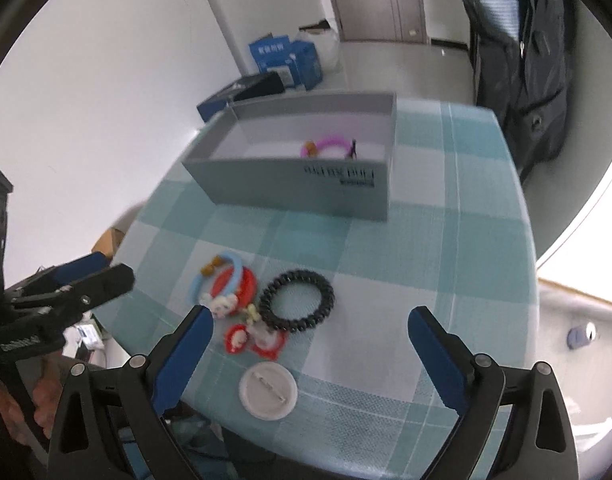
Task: Organize jewelry
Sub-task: 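Grasp the smaller black coiled bracelet with the right gripper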
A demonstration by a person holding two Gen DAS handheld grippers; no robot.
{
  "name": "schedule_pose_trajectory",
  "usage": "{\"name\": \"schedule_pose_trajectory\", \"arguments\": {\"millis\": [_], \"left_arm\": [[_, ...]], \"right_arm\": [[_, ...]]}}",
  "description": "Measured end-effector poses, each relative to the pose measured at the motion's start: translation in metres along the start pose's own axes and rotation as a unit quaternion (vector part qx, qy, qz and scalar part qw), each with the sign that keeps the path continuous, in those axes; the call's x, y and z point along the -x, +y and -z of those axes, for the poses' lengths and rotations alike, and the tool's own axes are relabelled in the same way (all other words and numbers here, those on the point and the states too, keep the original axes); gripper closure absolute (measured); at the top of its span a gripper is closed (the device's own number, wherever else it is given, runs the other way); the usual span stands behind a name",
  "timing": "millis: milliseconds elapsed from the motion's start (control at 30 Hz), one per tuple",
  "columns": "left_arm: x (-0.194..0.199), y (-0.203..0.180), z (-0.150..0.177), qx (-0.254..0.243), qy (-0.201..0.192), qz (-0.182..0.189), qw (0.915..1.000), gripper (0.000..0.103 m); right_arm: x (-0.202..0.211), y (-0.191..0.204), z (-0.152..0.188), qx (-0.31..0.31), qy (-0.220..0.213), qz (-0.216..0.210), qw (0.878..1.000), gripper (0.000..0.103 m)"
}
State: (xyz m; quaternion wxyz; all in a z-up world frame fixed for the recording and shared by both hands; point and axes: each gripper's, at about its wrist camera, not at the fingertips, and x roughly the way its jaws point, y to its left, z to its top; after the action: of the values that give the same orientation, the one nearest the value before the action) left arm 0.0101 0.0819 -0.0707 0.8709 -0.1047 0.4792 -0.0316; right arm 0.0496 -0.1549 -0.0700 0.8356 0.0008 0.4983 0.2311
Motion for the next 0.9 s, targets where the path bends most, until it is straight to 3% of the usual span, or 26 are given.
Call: {"name": "schedule_pose_trajectory", "arguments": {"millis": [200,300,367,467,533,600,700,900], "left_arm": [[-0.01,-0.002,-0.001,-0.004,0.013,0.001,0.9999,0.014],[-0.014,0.0,0.0,-0.003,0.024,0.003,0.9997,0.014],[-0.016,0.002,-0.001,0.001,0.031,0.006,0.9995,0.014],[-0.015,0.007,-0.004,0.01,0.028,-0.001,0.9996,0.014],[-0.016,0.012,-0.006,0.02,0.032,-0.004,0.9993,0.014],[-0.018,0.016,-0.007,0.033,0.035,-0.001,0.9988,0.014],[-0.021,0.021,-0.009,0.048,0.043,0.003,0.9979,0.014],[-0.023,0.02,-0.01,0.048,0.047,0.003,0.9977,0.014]], "right_arm": [[-0.025,0.002,-0.001,-0.006,0.04,0.0,0.999,0.014],[-0.033,0.006,-0.003,0.004,0.049,0.01,0.999,0.025],[-0.038,0.01,-0.003,0.013,0.056,0.014,0.998,0.026],[-0.042,0.023,-0.002,0.051,0.058,0.035,0.996,0.033],[-0.044,0.031,-0.001,0.071,0.058,0.041,0.995,0.043],[-0.044,0.036,-0.001,0.079,0.058,0.045,0.994,0.046],[-0.044,0.036,-0.001,0.071,0.06,0.035,0.995,0.055],[-0.042,0.037,-0.001,0.065,0.061,0.03,0.996,0.06]]}}
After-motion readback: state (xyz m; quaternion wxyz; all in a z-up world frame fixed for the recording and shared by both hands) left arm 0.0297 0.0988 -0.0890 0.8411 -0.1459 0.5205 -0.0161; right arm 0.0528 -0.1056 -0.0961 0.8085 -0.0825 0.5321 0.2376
